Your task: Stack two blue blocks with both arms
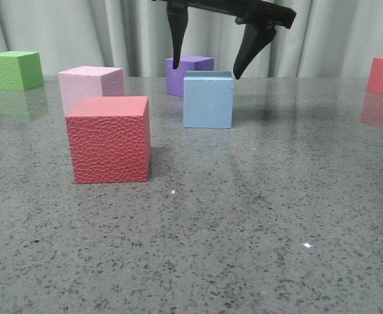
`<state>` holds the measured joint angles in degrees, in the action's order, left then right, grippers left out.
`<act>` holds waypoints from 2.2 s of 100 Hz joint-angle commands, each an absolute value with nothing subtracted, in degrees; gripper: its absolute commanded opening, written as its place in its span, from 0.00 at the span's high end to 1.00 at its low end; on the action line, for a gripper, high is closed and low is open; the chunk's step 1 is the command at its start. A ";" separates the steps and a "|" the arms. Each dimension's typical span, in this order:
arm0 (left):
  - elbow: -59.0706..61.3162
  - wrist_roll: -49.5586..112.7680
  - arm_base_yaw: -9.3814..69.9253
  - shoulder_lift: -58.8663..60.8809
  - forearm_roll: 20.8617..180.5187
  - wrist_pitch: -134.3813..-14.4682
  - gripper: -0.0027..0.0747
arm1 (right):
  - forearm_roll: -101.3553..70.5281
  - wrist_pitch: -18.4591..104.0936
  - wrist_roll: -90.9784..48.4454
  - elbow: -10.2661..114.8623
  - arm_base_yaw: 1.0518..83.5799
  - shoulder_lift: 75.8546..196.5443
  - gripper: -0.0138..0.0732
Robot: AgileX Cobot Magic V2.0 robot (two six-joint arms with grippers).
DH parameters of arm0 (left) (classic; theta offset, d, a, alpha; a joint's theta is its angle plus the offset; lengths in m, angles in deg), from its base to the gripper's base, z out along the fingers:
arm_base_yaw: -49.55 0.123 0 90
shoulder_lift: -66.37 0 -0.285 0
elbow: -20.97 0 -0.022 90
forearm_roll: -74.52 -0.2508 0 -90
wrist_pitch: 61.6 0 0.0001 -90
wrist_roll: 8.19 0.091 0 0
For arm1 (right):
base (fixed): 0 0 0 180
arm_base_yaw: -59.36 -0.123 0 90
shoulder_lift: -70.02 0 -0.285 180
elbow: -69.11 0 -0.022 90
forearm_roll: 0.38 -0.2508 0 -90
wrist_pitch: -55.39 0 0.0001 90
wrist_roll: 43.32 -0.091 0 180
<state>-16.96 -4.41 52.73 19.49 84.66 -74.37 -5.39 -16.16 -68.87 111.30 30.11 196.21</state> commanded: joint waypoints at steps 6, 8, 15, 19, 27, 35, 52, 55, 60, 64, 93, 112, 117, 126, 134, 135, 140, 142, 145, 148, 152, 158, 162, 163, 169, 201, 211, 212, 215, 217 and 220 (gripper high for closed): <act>-12.74 -5.02 52.67 18.63 85.39 -72.62 0.25 | -3.31 -19.11 -68.37 113.09 29.87 189.68 0.14; -12.25 -5.02 52.67 18.41 85.39 -73.20 0.25 | -2.70 -19.11 -68.37 113.09 29.71 189.41 0.14; -10.84 -5.02 52.67 17.19 85.39 -74.89 0.25 | -0.38 -19.00 -68.31 113.09 28.93 187.71 0.14; -10.08 -5.02 52.67 16.29 85.39 -75.91 0.25 | 0.22 -19.10 -67.88 112.99 28.59 186.58 0.14; -8.45 -5.02 52.67 14.16 85.39 -78.34 0.25 | 0.99 -19.05 -67.44 112.09 28.08 183.82 0.14; -6.79 -5.02 52.67 11.67 85.39 -80.76 0.25 | 1.08 -18.21 -67.03 109.35 27.89 180.58 0.14; -3.08 -6.67 52.67 6.14 85.39 -83.54 0.25 | 1.32 -12.68 -66.99 98.14 27.89 171.01 0.14; -2.57 -6.68 52.67 5.27 85.39 -83.54 0.25 | 1.32 -11.19 -66.99 95.60 27.89 169.11 0.14; -1.68 -6.68 52.67 3.81 85.39 -84.01 0.25 | 1.32 -8.64 -66.99 91.00 27.89 165.08 0.14; -0.87 -6.68 52.67 2.59 85.39 -84.69 0.25 | 1.32 -6.52 -66.99 87.03 27.89 162.52 0.14; 6.06 -6.92 52.67 -6.68 85.62 -90.79 0.25 | 2.18 5.15 -66.99 65.14 27.89 142.53 0.14; 13.38 -8.19 52.67 -14.35 85.86 -98.04 0.25 | 2.37 5.24 -66.99 59.43 27.89 134.27 0.14; 16.06 -8.19 52.67 -16.75 86.14 -101.01 0.25 | 2.25 4.29 -66.99 59.13 27.89 132.74 0.14; 20.15 -8.19 52.67 -21.25 86.14 -106.81 0.25 | 2.25 3.00 -66.99 59.13 27.89 130.00 0.14; 23.54 -8.19 52.67 -24.71 86.14 -110.10 0.25 | 2.30 3.31 -66.99 59.13 27.89 127.57 0.14; 23.76 -8.19 52.67 -25.28 86.14 -110.36 0.25 | 2.30 3.32 -66.99 59.13 27.89 127.07 0.14; 25.16 -8.19 52.67 -27.01 86.14 -112.08 0.25 | 2.43 3.23 -66.99 59.09 27.89 125.50 0.14; 25.72 -8.19 52.67 -27.72 86.14 -112.54 0.25 | 2.43 3.11 -66.99 59.09 27.89 124.87 0.14; 26.54 -8.19 52.67 -28.62 86.14 -113.70 0.25 | 2.43 2.81 -66.99 59.09 27.89 124.04 0.14; 27.03 -8.19 52.67 -29.44 86.14 -114.65 0.25 | 2.43 2.43 -66.99 59.09 27.89 123.26 0.14; 27.53 -8.19 52.67 -30.45 86.14 -115.72 0.25 | 2.43 1.93 -66.99 59.09 27.89 122.18 0.14; 27.69 -8.19 52.67 -31.42 86.14 -116.18 0.25 | 2.43 1.60 -66.99 59.09 27.89 120.89 0.14; 27.69 -8.19 52.67 -32.12 86.14 -116.31 0.25 | 2.43 1.55 -66.99 59.09 27.89 120.33 0.14; 27.69 -8.19 52.67 -32.30 86.14 -116.31 0.25 | 2.43 1.55 -66.99 59.09 27.89 120.17 0.14; 27.69 -8.19 52.67 -32.83 86.14 -116.44 0.25 | 2.43 1.46 -66.99 59.09 27.89 119.65 0.14; 27.69 -8.19 52.67 -34.55 86.14 -119.01 0.25 | 2.43 0.85 -66.99 59.09 27.89 119.38 0.14; 27.69 -8.19 52.67 -35.32 86.03 -120.11 0.25 | 2.43 0.85 -66.99 59.09 27.89 119.38 0.14; 27.69 -8.19 52.67 -35.32 86.03 -120.26 0.25 | 2.43 0.85 -66.99 59.09 27.89 119.38 0.14; 27.69 -8.19 52.67 -35.59 86.03 -120.50 0.25 | 2.43 0.85 -66.99 59.09 27.89 119.38 0.14; 27.69 -8.19 52.67 -35.71 86.03 -120.65 0.25 | 2.43 0.85 -66.99 59.09 27.89 119.38 0.14; 27.69 -8.19 52.67 -35.81 86.03 -120.63 0.25 | 2.43 0.85 -66.99 59.09 27.89 119.38 0.14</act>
